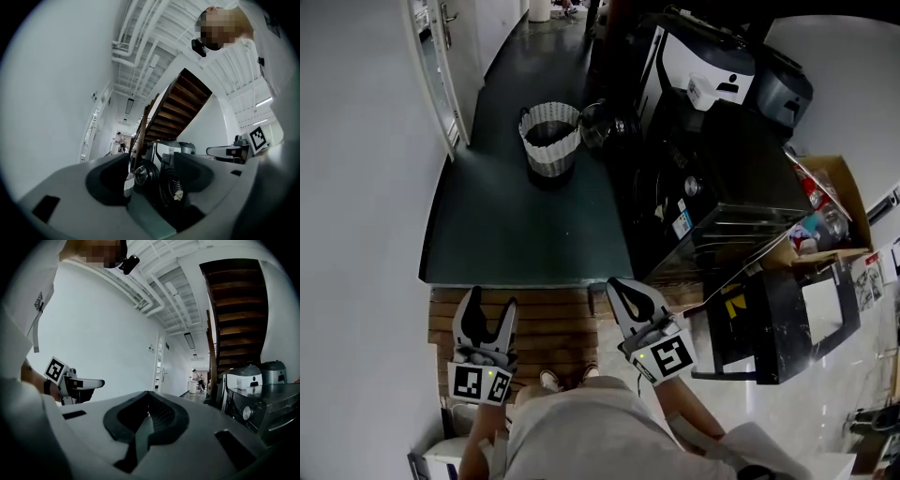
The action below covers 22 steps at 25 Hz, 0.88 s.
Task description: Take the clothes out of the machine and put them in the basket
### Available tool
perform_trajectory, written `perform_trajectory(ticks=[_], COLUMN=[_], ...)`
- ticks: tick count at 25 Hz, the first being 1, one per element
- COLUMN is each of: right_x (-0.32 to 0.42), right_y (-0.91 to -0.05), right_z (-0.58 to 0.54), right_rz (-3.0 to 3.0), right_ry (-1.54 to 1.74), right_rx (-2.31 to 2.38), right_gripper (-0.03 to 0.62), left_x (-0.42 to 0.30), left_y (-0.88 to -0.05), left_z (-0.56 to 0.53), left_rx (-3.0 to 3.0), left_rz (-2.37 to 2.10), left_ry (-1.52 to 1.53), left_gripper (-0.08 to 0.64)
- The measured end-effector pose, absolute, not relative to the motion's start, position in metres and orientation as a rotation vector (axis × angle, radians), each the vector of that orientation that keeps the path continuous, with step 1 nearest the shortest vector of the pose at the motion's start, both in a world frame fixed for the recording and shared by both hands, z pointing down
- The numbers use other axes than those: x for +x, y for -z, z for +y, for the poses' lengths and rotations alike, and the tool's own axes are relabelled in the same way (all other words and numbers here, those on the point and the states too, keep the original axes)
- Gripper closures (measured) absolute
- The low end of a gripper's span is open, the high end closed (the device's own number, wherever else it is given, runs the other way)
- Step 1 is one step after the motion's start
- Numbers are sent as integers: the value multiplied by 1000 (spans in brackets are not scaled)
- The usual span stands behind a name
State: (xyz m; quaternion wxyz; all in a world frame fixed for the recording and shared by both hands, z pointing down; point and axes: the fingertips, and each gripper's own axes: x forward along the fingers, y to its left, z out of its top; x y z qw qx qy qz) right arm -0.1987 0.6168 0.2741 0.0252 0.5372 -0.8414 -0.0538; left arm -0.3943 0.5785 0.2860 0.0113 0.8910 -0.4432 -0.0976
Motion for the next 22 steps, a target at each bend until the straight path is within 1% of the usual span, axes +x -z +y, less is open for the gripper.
perform_trajectory(ticks=[1, 5, 7, 10, 14, 18, 22], right_x=[-200, -205, -206, -210, -221, -222, -199], right_y=[-275, -280, -284, -286, -278, -283, -309], right_z=[616, 613, 611, 605, 588, 573, 543], right_rz=[-2599, -2585, -2568, -2523, -2464, -2453, -2399], right_ry=[164, 152, 141, 138, 238, 245, 189], right_rx=[1656, 1649, 1655, 1664, 1641, 1650, 1674], right_gripper=[578, 577, 578, 578, 577, 577, 578], left_x=[-400, -415, -420, -426, -419, -394, -360], left_y=[-287, -294, -298, -302, -309, -318, -337], left_z=[576, 566, 561, 549, 526, 502, 471], left_rx=[2763, 2714, 2711, 2717, 2746, 2785, 2816], left_rz=[-1415, -1454, -1435, -1400, -1296, -1178, -1070], left_ry=[305, 322, 315, 287, 263, 247, 189], left_gripper=[254, 88, 40, 25, 23, 23, 25])
